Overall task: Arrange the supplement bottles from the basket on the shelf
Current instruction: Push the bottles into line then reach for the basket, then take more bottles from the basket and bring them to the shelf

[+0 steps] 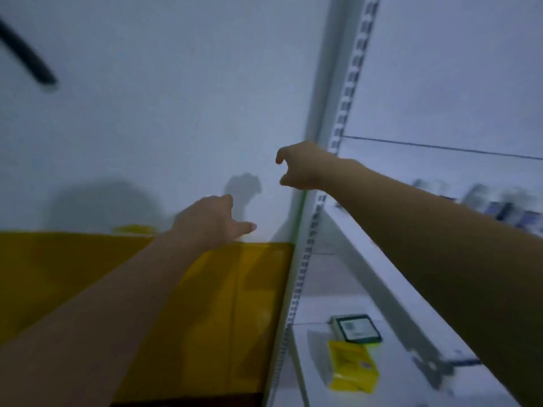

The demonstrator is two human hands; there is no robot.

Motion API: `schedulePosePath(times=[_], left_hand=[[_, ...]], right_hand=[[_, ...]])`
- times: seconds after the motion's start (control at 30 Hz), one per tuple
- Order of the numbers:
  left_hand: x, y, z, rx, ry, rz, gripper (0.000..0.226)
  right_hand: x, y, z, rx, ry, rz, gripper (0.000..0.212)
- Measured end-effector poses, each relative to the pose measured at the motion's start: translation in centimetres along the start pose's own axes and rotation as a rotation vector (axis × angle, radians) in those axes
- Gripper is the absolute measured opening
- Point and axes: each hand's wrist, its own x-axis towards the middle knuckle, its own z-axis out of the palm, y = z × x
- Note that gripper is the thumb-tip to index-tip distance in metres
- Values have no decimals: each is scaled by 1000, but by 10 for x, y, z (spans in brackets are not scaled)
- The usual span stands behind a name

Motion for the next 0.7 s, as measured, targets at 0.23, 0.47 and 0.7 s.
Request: schedulePosePath(times=[0.23,0.47,0.7], left_hand=[[8,228,31,-93,-95,447,39],[-48,450,107,-108,-264,801,73],[-120,630,179,-159,-393,983,67]], right_hand=[[-150,181,-69,-46,102,441,33],[-347,338,-116,-203,55,844,34],[-504,444,-140,-222,24,1075,37]])
